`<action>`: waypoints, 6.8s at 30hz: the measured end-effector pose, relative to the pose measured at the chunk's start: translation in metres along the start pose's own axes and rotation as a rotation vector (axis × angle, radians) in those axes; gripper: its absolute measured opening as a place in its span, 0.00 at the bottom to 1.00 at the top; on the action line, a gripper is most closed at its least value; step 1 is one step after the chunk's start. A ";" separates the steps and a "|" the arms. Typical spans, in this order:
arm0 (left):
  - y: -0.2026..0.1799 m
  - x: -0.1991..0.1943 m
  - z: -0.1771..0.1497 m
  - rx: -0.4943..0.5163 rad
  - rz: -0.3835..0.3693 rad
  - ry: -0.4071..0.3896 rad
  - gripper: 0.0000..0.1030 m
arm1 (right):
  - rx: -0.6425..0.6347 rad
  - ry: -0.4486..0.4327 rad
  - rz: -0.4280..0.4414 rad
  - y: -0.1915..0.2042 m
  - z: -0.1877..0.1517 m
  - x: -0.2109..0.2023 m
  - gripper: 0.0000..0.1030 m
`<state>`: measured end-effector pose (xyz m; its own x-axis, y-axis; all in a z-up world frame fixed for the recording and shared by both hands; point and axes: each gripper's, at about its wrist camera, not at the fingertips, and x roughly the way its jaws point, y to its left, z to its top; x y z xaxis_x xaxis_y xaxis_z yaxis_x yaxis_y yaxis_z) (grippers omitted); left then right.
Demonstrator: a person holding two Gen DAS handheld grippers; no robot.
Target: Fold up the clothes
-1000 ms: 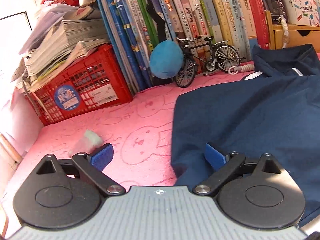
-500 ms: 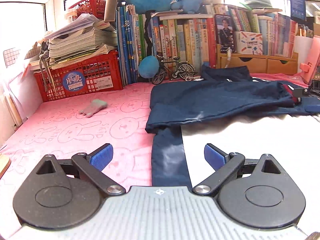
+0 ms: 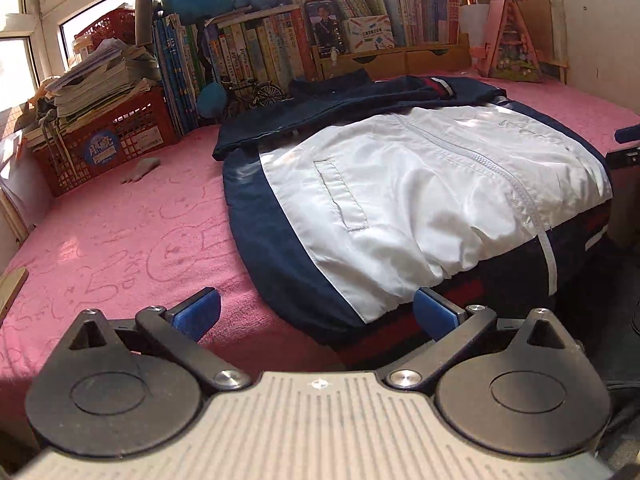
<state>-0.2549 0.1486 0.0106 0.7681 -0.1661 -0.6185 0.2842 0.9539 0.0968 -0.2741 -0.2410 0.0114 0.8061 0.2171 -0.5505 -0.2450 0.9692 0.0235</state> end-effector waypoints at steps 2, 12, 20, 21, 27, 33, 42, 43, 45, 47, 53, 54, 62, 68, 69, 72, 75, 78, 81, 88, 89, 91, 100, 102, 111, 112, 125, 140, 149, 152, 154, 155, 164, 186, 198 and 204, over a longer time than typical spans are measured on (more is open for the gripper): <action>0.008 0.003 -0.007 -0.116 -0.048 0.026 1.00 | 0.066 0.065 0.041 -0.005 -0.014 -0.005 1.00; 0.036 0.038 -0.020 -0.517 -0.250 0.041 1.00 | 0.243 0.136 0.220 -0.010 -0.037 0.039 0.85; 0.045 0.029 -0.024 -0.692 -0.443 0.021 0.38 | 0.312 0.223 0.374 -0.012 -0.034 0.046 0.42; 0.046 0.020 -0.019 -0.672 -0.455 -0.004 0.36 | 0.314 0.214 0.402 -0.013 -0.029 0.037 0.33; 0.054 -0.011 0.033 -0.556 -0.519 -0.178 0.28 | 0.333 0.052 0.507 -0.025 0.021 -0.009 0.22; 0.061 0.040 0.115 -0.436 -0.445 -0.300 0.31 | 0.433 -0.095 0.434 -0.051 0.106 0.046 0.22; 0.031 0.125 0.146 -0.172 0.082 -0.218 0.76 | 0.290 -0.192 -0.087 -0.055 0.150 0.149 0.72; 0.027 0.129 0.143 -0.131 0.109 -0.213 0.76 | 0.225 -0.182 -0.121 -0.047 0.144 0.151 0.77; 0.019 0.138 0.136 -0.072 0.138 -0.186 0.79 | 0.107 -0.153 -0.171 -0.034 0.131 0.156 0.82; 0.012 0.147 0.129 -0.036 0.150 -0.152 0.83 | 0.051 -0.107 -0.183 -0.026 0.122 0.165 0.82; 0.014 0.161 0.131 -0.052 0.136 -0.055 1.00 | 0.062 -0.003 -0.152 -0.026 0.105 0.178 0.89; 0.015 0.163 0.132 -0.060 0.128 -0.036 1.00 | 0.076 0.008 -0.145 -0.027 0.105 0.179 0.93; 0.035 0.174 0.128 -0.178 0.048 0.024 1.00 | 0.103 0.117 -0.148 -0.030 0.102 0.195 1.00; 0.034 0.173 0.128 -0.174 0.053 0.026 1.00 | 0.106 0.118 -0.148 -0.030 0.102 0.195 1.00; 0.034 0.174 0.128 -0.175 0.053 0.026 1.00 | 0.106 0.118 -0.148 -0.030 0.102 0.195 1.00; 0.035 0.174 0.129 -0.176 0.052 0.026 1.00 | 0.105 0.118 -0.149 -0.030 0.102 0.195 1.00; 0.034 0.176 0.130 -0.176 0.054 0.025 1.00 | 0.106 0.119 -0.150 -0.030 0.102 0.196 1.00; 0.035 0.174 0.129 -0.180 0.059 0.019 1.00 | 0.114 0.121 -0.156 -0.031 0.104 0.197 1.00; 0.041 0.165 0.126 -0.209 0.039 -0.034 1.00 | 0.105 0.140 -0.159 -0.032 0.106 0.197 1.00; 0.078 0.148 0.135 -0.242 -0.124 -0.156 1.00 | 0.067 -0.142 -0.085 -0.045 0.120 0.145 1.00; 0.078 0.151 0.140 -0.227 -0.132 -0.155 1.00 | 0.060 -0.152 -0.066 -0.045 0.125 0.146 1.00; 0.075 0.161 0.148 -0.203 -0.146 -0.126 1.00 | 0.041 -0.152 -0.016 -0.041 0.134 0.156 0.99; 0.050 0.199 0.143 -0.079 -0.105 -0.004 1.00 | -0.217 0.008 0.015 -0.002 0.131 0.226 0.98; 0.052 0.201 0.143 -0.089 -0.117 0.013 1.00 | -0.202 0.055 0.052 -0.007 0.130 0.234 1.00; 0.050 0.201 0.143 -0.077 -0.106 0.019 1.00 | -0.117 0.124 0.121 -0.021 0.131 0.245 1.00; 0.050 0.201 0.143 -0.075 -0.105 0.020 1.00 | -0.116 0.125 0.121 -0.021 0.131 0.245 1.00; 0.047 0.202 0.143 -0.066 -0.093 0.023 1.00 | -0.111 0.126 0.124 -0.022 0.132 0.246 1.00; 0.042 0.205 0.146 -0.085 -0.064 0.025 1.00 | -0.084 0.138 0.082 -0.017 0.136 0.250 1.00; 0.051 0.211 0.168 -0.115 -0.084 0.047 1.00 | -0.146 0.101 0.054 -0.005 0.153 0.252 0.97; 0.050 0.218 0.165 -0.116 -0.103 0.035 1.00 | -0.117 0.070 0.084 -0.004 0.156 0.253 0.96; 0.054 0.221 0.158 -0.159 -0.126 0.014 1.00 | -0.092 0.080 0.095 -0.006 0.153 0.257 0.97; 0.055 0.220 0.157 -0.167 -0.133 -0.002 1.00 | -0.082 0.090 0.100 -0.007 0.150 0.260 0.97; 0.051 0.208 0.156 -0.193 -0.090 -0.059 0.85 | -0.045 0.092 0.134 -0.008 0.143 0.251 0.70; 0.056 0.180 0.158 -0.130 -0.141 -0.168 0.85 | 0.094 0.081 0.182 -0.054 0.137 0.237 0.74; 0.058 0.183 0.143 -0.156 -0.143 -0.143 0.40 | 0.038 0.092 0.195 -0.041 0.137 0.233 0.62; 0.078 0.203 0.146 -0.266 -0.181 -0.062 0.52 | 0.066 0.067 0.208 -0.047 0.139 0.229 0.62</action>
<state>0.0065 0.1529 0.0063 0.7545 -0.3462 -0.5576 0.2657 0.9380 -0.2228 -0.0033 -0.2211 0.0006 0.7038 0.4066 -0.5826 -0.3642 0.9106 0.1956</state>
